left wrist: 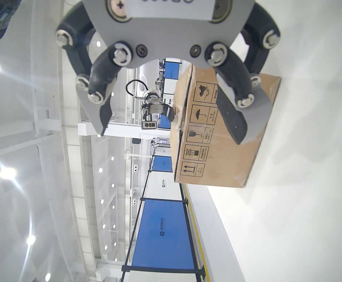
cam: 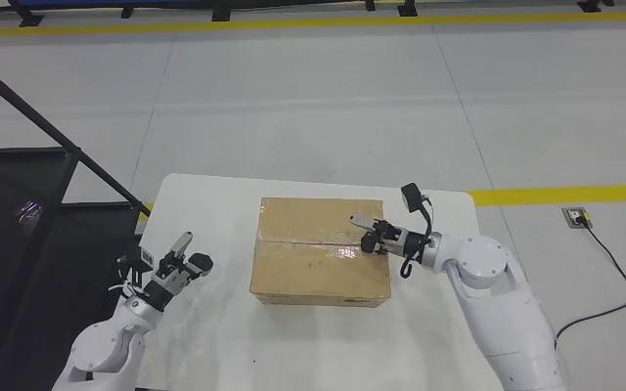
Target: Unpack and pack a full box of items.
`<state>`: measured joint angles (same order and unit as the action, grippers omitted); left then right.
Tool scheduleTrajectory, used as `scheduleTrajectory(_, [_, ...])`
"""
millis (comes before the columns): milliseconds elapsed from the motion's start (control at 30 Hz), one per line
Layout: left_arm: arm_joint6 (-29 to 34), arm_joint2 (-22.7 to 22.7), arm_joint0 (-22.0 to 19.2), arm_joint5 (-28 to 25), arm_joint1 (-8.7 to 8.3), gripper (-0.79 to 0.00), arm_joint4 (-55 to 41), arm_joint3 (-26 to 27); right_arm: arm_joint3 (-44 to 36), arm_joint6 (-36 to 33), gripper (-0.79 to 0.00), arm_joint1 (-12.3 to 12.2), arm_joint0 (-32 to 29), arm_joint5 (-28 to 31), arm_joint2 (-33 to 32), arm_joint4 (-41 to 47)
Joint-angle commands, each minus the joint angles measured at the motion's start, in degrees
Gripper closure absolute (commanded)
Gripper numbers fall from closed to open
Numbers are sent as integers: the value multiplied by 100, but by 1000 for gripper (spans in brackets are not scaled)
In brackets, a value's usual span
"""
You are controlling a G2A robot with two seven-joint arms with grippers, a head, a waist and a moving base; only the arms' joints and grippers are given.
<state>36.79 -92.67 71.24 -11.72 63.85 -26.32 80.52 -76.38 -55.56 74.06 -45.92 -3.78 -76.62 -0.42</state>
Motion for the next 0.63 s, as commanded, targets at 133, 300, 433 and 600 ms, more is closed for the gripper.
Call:
scheduleTrajectory(133, [134,-90,-103,-39,-21,-785,-67,-95,-649,98,-785,-111,-463,163,-477,262])
scheduleTrajectory(300, [309,-228,-96,-253,-64,-785,133,-38,-1045,49,-785,-187,-831,679,-877,656])
scheduleTrajectory(433, [313,-230,-95,-259,-65,-784,139,-36,-1053,50,-785,-188,-837,698,-884,661])
scheduleTrajectory(600, [309,-228,-96,-253,-64,-785,133,-38,-1045,50,-785,-187,-830,678,-877,656])
